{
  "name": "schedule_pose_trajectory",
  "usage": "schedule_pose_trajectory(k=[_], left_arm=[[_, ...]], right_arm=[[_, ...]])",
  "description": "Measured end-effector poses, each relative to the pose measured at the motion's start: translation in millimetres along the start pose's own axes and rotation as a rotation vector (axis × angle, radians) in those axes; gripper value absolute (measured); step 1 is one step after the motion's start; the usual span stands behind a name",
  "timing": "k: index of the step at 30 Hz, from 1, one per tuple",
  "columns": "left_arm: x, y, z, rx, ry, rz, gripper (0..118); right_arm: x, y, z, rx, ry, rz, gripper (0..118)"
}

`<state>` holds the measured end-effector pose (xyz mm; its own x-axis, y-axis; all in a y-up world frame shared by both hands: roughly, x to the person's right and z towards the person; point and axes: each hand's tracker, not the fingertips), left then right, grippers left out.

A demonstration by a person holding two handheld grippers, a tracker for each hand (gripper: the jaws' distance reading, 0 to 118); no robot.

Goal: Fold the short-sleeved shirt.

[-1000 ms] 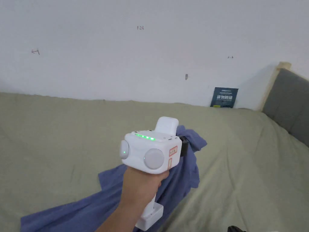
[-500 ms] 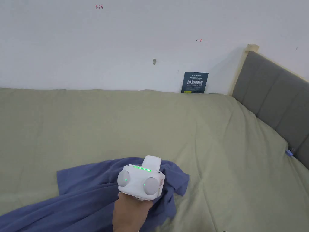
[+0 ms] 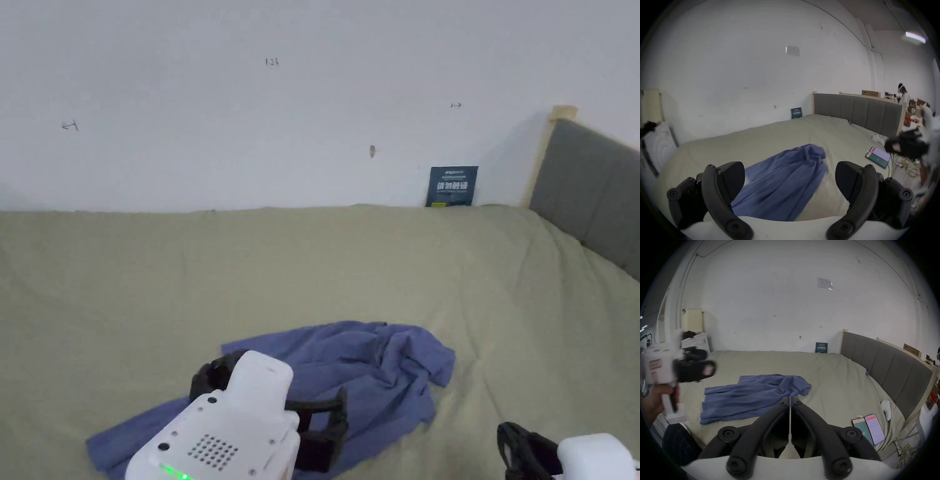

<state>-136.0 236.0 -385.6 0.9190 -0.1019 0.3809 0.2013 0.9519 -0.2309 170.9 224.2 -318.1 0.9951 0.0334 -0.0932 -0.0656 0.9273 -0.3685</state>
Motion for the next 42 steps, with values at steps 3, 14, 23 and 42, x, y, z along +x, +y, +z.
schedule_pose_trajectory(k=[3,14,23,42], left_arm=[[-26,-22,68,-0.02,0.08,0.036,101],[-97,-83,133,-0.181,0.243,0.224,0],[-171,-102,39,-0.389,0.215,0.336,0],[-260,-160,-162,-0.7,0.351,0.237,105]], right_arm=[[-19,0,10,0.037,0.027,0.009,2],[-62,7,24,0.052,0.086,0.039,2],[-63,-4,7,-0.001,0.102,0.066,2],[-28,-26,-61,-0.154,0.021,0.045,2]])
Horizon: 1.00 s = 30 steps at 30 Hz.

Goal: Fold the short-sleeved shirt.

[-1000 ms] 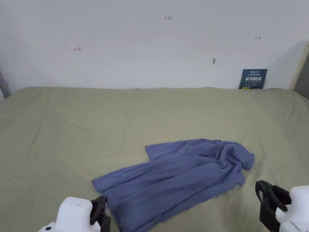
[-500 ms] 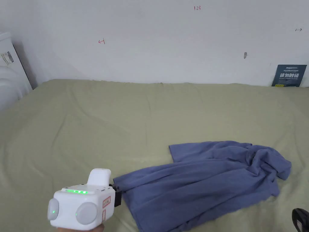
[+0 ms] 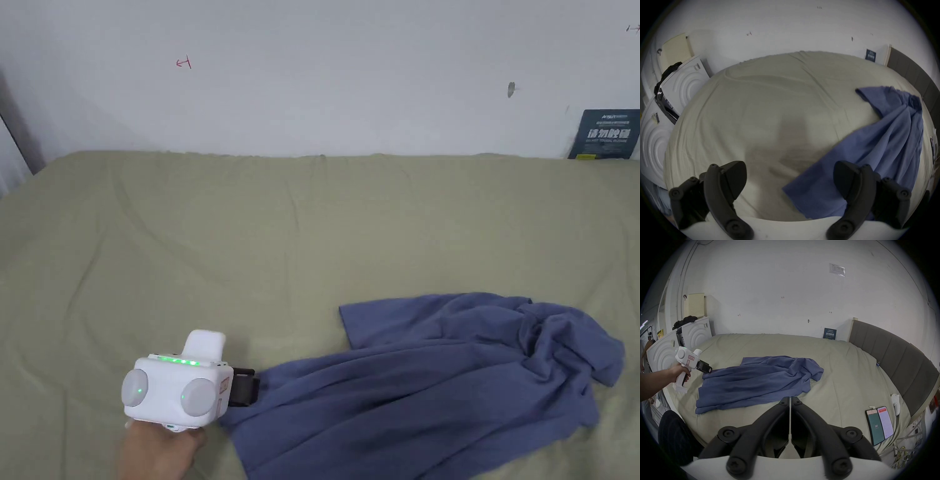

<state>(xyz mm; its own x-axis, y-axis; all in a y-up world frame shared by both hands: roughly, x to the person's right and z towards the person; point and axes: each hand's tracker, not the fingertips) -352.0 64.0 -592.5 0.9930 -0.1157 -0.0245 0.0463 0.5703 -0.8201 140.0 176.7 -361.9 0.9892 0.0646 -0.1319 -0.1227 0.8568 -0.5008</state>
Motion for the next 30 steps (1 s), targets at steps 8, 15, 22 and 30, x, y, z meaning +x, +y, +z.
schedule_pose_trajectory(k=[8,15,22,30], left_arm=[[27,-15,15,-0.036,-0.094,-0.001,2],[10,-9,60,0.088,-0.155,0.048,1],[4,-11,87,0.153,-0.188,0.08,1],[11,-11,89,0.17,-0.219,0.087,1]], right_arm=[[-5,-1,4,0.002,0.02,0.004,2],[3,0,10,0.002,0.003,-0.018,2],[22,-4,-16,-0.086,-0.024,-0.05,2],[92,35,-141,-0.248,-0.086,-0.031,5]])
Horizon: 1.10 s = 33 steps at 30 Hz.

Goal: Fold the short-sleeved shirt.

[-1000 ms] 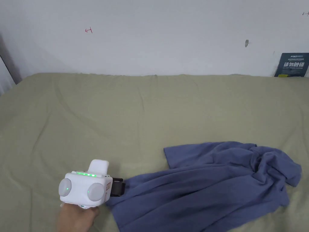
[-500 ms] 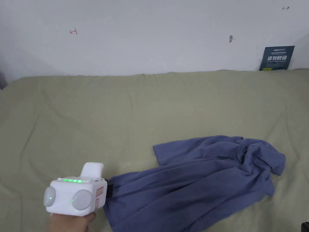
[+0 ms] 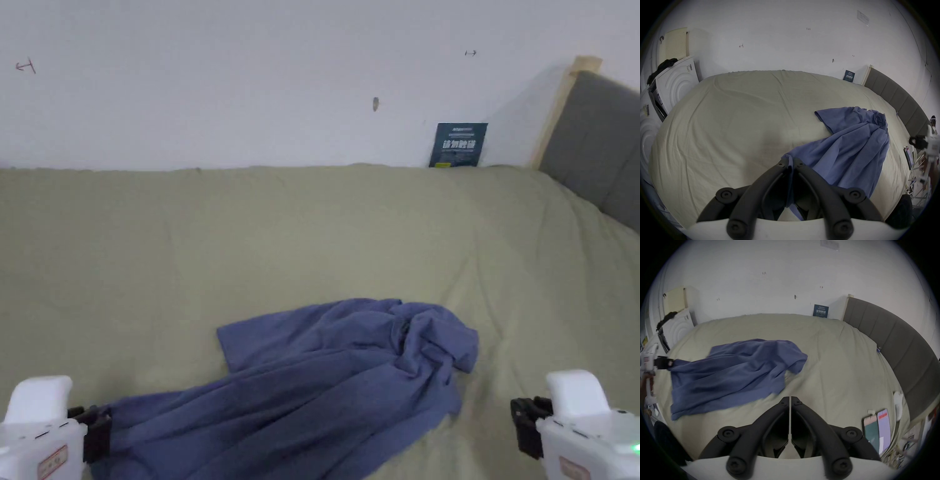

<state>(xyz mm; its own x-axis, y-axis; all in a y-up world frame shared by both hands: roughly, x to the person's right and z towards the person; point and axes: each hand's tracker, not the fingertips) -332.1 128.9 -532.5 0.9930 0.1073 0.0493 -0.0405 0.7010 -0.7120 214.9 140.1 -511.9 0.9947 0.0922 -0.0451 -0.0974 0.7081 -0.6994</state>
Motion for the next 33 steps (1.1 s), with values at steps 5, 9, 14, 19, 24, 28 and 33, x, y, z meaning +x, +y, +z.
schedule_pose_trajectory(k=[5,9,14,19,24,28,33], left_arm=[[0,3,-5,0.002,-0.02,0.019,1],[-4,8,-14,0.001,-0.018,0.014,1],[-3,16,-20,-0.001,-0.02,0.006,1],[4,24,-22,-0.001,-0.015,-0.007,1],[6,24,-33,-0.022,0.0,-0.031,1],[5,23,-44,-0.046,0.056,-0.055,1],[1,30,-38,0.045,0.025,0.005,1]], right_arm=[[37,57,-92,-0.047,-0.028,-0.039,78],[57,87,-139,-0.086,-0.066,-0.141,98],[73,104,-183,-0.112,-0.093,-0.239,98],[56,97,-198,-0.223,-0.031,-0.246,98],[28,81,-175,-0.246,-0.026,-0.223,42],[31,85,-171,-0.203,-0.006,-0.264,6],[38,98,-140,-0.101,0.006,-0.221,6]])
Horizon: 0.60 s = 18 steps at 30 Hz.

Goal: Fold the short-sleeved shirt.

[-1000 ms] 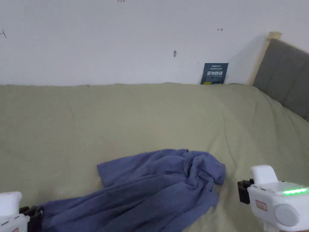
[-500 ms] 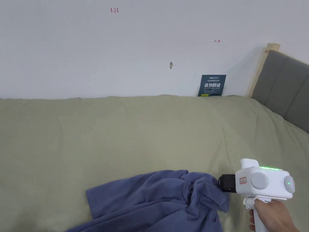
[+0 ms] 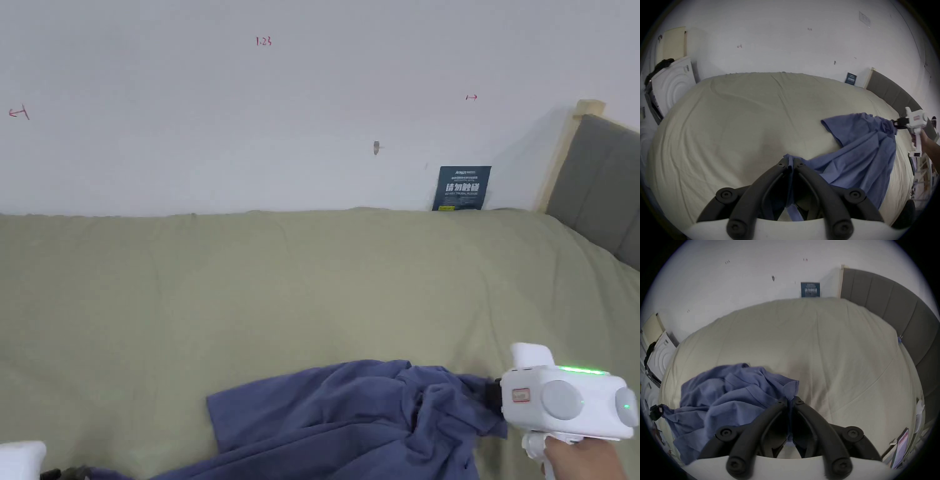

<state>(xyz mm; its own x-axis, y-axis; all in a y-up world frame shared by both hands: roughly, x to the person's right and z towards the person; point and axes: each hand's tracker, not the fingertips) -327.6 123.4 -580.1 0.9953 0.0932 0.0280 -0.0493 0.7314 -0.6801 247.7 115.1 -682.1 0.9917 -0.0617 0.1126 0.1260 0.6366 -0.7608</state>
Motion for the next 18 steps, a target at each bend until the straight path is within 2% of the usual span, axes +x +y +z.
schedule_pose_trajectory(k=[1,2,4,7,12,18], left_arm=[[2,4,4,-0.007,0.022,0.011,1],[1,7,9,-0.019,-0.025,0.027,1],[3,17,25,0.039,-0.035,0.074,0],[6,39,49,0.11,0.029,0.029,0],[8,95,106,0.243,0.051,0.004,0],[-13,184,201,0.46,0.124,0.005,0]], right_arm=[[0,3,12,0.026,0.008,0.007,6],[-1,7,26,0.062,0.016,0.022,6],[0,14,57,0.119,0.032,0.047,6],[-2,33,107,0.174,0.06,0.076,6],[-5,76,191,0.301,0.076,0.118,6],[-2,143,297,0.498,0.037,0.164,6]])
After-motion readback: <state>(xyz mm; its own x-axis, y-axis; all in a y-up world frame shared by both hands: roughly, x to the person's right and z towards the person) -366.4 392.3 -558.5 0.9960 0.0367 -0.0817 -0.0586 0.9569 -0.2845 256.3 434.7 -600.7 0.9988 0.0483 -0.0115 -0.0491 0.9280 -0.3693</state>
